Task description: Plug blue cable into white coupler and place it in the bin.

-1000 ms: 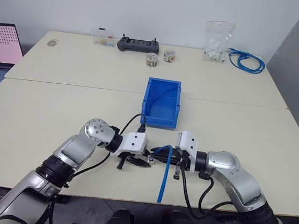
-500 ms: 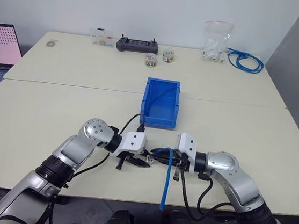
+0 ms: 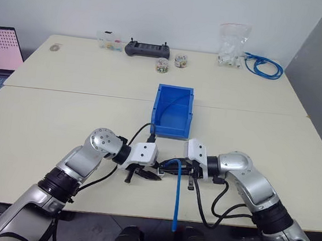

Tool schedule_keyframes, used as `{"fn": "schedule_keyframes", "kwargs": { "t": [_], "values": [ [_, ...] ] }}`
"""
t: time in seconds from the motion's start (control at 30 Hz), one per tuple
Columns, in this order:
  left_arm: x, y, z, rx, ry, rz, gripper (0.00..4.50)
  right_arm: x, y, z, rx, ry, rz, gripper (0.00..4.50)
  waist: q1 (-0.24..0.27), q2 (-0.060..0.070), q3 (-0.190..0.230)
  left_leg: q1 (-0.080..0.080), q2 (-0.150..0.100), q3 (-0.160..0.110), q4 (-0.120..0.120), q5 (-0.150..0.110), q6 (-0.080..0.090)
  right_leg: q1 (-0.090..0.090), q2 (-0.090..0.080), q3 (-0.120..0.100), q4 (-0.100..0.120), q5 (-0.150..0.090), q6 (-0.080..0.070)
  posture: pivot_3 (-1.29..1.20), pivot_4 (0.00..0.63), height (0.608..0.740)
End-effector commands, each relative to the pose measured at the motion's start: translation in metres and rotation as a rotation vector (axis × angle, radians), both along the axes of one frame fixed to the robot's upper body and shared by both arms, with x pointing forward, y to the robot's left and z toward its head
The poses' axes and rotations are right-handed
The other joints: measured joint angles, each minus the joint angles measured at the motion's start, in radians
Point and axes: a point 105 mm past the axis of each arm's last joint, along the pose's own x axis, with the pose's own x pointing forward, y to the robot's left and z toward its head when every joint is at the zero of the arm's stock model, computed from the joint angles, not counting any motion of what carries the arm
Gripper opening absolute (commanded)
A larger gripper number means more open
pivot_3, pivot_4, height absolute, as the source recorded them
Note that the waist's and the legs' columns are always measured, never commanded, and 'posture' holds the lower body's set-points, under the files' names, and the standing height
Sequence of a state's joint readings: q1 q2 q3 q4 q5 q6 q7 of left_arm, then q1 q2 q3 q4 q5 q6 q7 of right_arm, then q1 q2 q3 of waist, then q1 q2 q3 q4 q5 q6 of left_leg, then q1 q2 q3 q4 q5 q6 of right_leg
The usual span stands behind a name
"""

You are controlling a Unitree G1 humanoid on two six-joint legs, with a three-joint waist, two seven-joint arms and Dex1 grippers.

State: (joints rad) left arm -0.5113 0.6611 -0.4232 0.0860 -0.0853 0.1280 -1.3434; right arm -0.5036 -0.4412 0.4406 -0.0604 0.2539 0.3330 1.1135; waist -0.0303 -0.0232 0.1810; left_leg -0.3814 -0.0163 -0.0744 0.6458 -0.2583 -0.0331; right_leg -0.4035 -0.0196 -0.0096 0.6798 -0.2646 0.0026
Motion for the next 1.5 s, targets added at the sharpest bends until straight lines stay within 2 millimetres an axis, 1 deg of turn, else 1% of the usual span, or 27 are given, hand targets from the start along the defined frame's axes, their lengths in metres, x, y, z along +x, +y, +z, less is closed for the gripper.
{"fn": "schedule_keyframes", "kwargs": {
  "t": [0.03, 0.17, 0.37, 0.6, 0.7, 0.77, 0.97, 1.03, 1.13, 1.23, 1.3, 1.33, 1.4, 1.43, 1.5],
  "values": [
    [-0.01, 0.001, -0.016, 0.041, 0.052, -0.017, 0.91, -0.008, 0.003, -0.016, -0.068, 0.047, 0.057, 0.04, 0.0, 0.0, 0.0, 0.0, 0.0, 0.0, 0.0, 0.0, 0.0, 0.0, 0.0, 0.0, 0.0, 0.0, 0.0, 0.0, 0.15, 0.74],
    [-0.01, 0.001, -0.016, 0.04, 0.051, -0.014, 0.91, -0.014, 0.003, -0.026, -0.105, 0.09, 0.073, 0.04, 0.0, 0.0, -0.003, 0.0, 0.0, 0.0, 0.0, 0.0, 0.0, 0.0, 0.0, 0.0, 0.0, 0.0, 0.0, 0.0, 0.15, 0.74],
    [-0.011, 0.0, -0.016, 0.037, 0.06, -0.014, 0.91, -0.018, -0.002, -0.051, -0.167, 0.185, 0.045, 0.04, -0.001, 0.001, -0.013, 0.001, 0.0, 0.0, 0.0, 0.0, 0.0, 0.0, 0.0, 0.0, 0.0, 0.0, 0.0, 0.0, 0.15, 0.74],
    [-0.009, 0.0, -0.015, 0.037, 0.061, -0.005, 0.91, -0.014, -0.004, -0.056, -0.185, 0.212, 0.021, 0.04, -0.002, 0.002, -0.021, 0.005, 0.0, 0.0, -0.001, 0.0, 0.0, 0.004, 0.001, 0.0, 0.0, -0.001, -0.001, 0.0, 0.15, 0.74],
    [-0.009, -0.001, -0.014, 0.025, 0.066, 0.004, 0.91, -0.014, -0.009, -0.06, -0.216, 0.227, 0.022, 0.04, -0.003, 0.002, -0.021, 0.013, 0.001, 0.001, -0.002, -0.002, 0.003, 0.013, 0.001, 0.0, -0.002, -0.002, -0.002, 0.0, 0.15, 0.74],
    [-0.009, -0.002, -0.014, 0.023, 0.067, 0.005, 0.91, -0.017, -0.009, -0.061, -0.223, 0.249, 0.034, 0.04, -0.003, 0.003, -0.022, 0.019, 0.001, 0.0, -0.002, -0.004, 0.006, 0.019, 0.001, 0.0, -0.003, -0.007, -0.001, 0.0, 0.15, 0.74],
    [-0.009, -0.003, -0.014, 0.02, 0.072, 0.009, 0.91, -0.019, -0.005, -0.067, -0.244, 0.276, 0.05, 0.04, -0.002, 0.004, -0.023, 0.019, 0.001, 0.0, -0.002, -0.004, 0.006, 0.019, 0.001, 0.0, -0.002, -0.008, -0.002, 0.0, 0.15, 0.74],
    [-0.009, -0.002, -0.014, 0.021, 0.072, 0.013, 0.91, -0.019, -0.004, -0.065, -0.236, 0.286, 0.044, 0.04, -0.002, 0.005, -0.024, 0.019, 0.001, 0.0, -0.002, -0.004, 0.006, 0.019, 0.001, 0.0, -0.002, -0.008, -0.002, 0.0, 0.15, 0.74],
    [-0.003, 0.001, -0.017, 0.024, 0.035, 0.062, 0.91, -0.012, -0.005, -0.053, -0.181, 0.266, 0.007, 0.04, -0.002, 0.006, -0.025, 0.019, 0.001, 0.0, -0.002, -0.004, 0.006, 0.019, 0.001, 0.0, -0.002, -0.008, -0.002, 0.0, 0.15, 0.74],
    [-0.004, 0.007, -0.015, -0.005, 0.062, 0.098, 0.91, 0.001, -0.006, -0.027, -0.086, 0.211, -0.058, 0.04, 0.0, 0.006, -0.026, 0.019, 0.001, 0.0, -0.002, -0.004, 0.006, 0.019, 0.0, 0.0, -0.002, -0.008, -0.002, 0.0, 0.15, 0.74],
    [-0.005, 0.013, -0.012, -0.025, 0.057, 0.123, 1.61, 0.008, -0.009, -0.007, -0.019, 0.177, -0.105, 0.04, -0.002, 0.006, -0.025, 0.019, 0.001, 0.0, -0.002, -0.004, 0.006, 0.019, 0.0, 0.0, -0.002, -0.008, -0.002, 0.0, 0.15, 0.74],
    [-0.006, 0.016, -0.01, -0.039, 0.061, 0.142, 1.71, 0.01, -0.01, 0.002, 0.012, 0.165, -0.126, 0.04, -0.002, 0.006, -0.024, 0.018, 0.001, 0.0, -0.002, -0.004, 0.006, 0.019, 0.0, 0.0, -0.002, -0.008, -0.002, 0.0, 0.15, 0.74],
    [-0.007, 0.023, 0.001, -0.087, 0.061, 0.19, 2.18, 0.012, -0.013, 0.021, 0.077, 0.135, -0.168, 0.04, -0.002, 0.005, -0.021, 0.016, 0.001, -0.001, -0.002, -0.004, 0.006, 0.016, 0.0, 0.0, -0.001, -0.008, -0.002, 0.0, 0.15, 0.74],
    [-0.008, 0.028, 0.009, -0.122, 0.064, 0.224, 2.27, 0.011, -0.015, 0.03, 0.103, 0.124, -0.186, 0.04, -0.003, 0.005, -0.02, 0.015, 0.002, -0.001, -0.002, -0.004, 0.006, 0.015, 0.001, 0.0, -0.001, -0.008, -0.002, 0.0, 0.15, 0.74],
    [-0.012, 0.034, 0.022, -0.173, 0.072, 0.278, 2.72, 0.008, -0.018, 0.04, 0.133, 0.114, -0.21, 0.04, -0.003, 0.005, -0.016, 0.015, 0.002, -0.001, -0.002, -0.004, 0.006, 0.014, 0.001, 0.0, -0.001, -0.008, -0.002, 0.0, 0.15, 0.74]
  ]
}}
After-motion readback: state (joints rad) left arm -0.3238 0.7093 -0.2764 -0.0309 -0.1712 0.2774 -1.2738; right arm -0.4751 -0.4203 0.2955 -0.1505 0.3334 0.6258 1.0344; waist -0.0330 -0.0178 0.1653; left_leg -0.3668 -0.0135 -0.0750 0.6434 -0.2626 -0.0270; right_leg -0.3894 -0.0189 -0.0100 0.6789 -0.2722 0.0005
